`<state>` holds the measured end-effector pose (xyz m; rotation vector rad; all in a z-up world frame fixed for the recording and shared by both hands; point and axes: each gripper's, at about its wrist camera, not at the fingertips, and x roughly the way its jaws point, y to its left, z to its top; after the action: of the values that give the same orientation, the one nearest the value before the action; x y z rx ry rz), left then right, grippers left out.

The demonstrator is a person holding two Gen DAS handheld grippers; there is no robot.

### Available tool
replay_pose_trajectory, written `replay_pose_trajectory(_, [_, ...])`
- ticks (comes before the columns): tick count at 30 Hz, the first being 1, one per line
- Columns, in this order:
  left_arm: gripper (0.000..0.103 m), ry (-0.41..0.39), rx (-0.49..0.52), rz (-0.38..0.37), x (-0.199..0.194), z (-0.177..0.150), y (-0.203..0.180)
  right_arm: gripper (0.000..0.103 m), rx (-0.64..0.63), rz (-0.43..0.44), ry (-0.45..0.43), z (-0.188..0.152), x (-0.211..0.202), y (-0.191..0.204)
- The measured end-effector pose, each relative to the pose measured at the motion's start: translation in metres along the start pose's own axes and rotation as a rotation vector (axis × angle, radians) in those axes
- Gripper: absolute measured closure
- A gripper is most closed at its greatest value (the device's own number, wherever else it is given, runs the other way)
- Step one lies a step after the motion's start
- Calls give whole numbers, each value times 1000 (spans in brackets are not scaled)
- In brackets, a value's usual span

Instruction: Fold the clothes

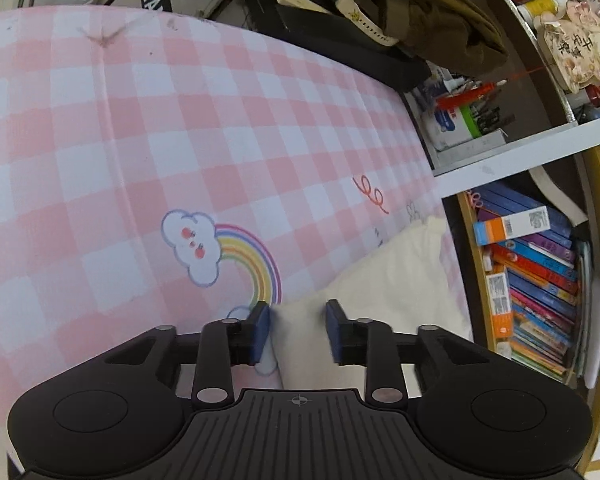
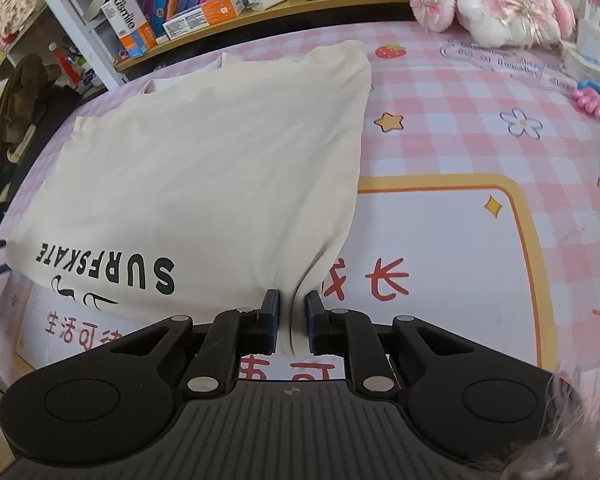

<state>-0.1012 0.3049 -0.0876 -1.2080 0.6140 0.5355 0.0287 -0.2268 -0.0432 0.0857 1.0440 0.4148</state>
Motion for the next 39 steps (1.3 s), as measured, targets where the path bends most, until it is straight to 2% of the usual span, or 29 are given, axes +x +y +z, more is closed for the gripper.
replay_pose_trajectory(1, [97, 11, 9, 7, 3, 0, -4, 91, -10, -4, 0, 0, 0, 2])
replay_pose_trajectory(3, [99, 2, 53, 25, 1, -2, -15, 91, -23, -9, 0, 0, 1, 4])
replay_pose_trajectory(6, [99, -68, 154, -60, -28, -6, -38, 92, 10, 5, -28, 5, -7, -2])
replay_pose_trajectory(7, [99, -75, 200, -62, -36, -8, -45, 92, 13, 7, -54, 7, -15, -3])
replay_pose_trajectory(9, [99, -55, 263, -10, -38, -10, -48, 92, 0, 4, -88, 9, -25, -2])
replay_pose_trajectory(12, [99, 5, 229, 75, -19, -10, -27, 92, 0, -11, -68, 6, -20, -5])
replay_pose_trajectory(14, [98, 13, 202, 77, -13, -12, -17, 92, 23, -9, -28, 2, -10, -12])
replay_pose_trajectory(20, [93, 21, 145, 55, -9, -10, -8, 90, 5, -14, -6, 1, -2, -12])
replay_pose_trajectory(22, [82, 21, 117, 61, -6, -10, -7, 87, -9, -25, -9, 0, -2, -10])
replay_pose_trajectory(23, [80, 18, 107, 55, -10, -11, -4, 82, -15, -36, -13, 0, -2, -9])
replay_pose_trajectory(25, [74, 11, 93, 42, -12, -13, -2, 55, -29, -60, -27, 0, -4, -8])
replay_pose_trajectory(29, [60, 4, 108, 24, -12, -16, -7, 38, -78, -122, -80, 4, -13, -4])
replay_pose_trajectory(31, [54, 1, 123, 27, -12, -17, -11, 22, -102, -153, -106, 5, -17, -3])
replay_pose_trajectory(37, [47, 6, 141, 27, -11, -18, -16, 1, -239, -209, -153, 5, -17, 19])
replay_pose_trajectory(39, [45, 11, 143, 20, -11, -17, -17, 1, -282, -218, -156, 4, -15, 27])
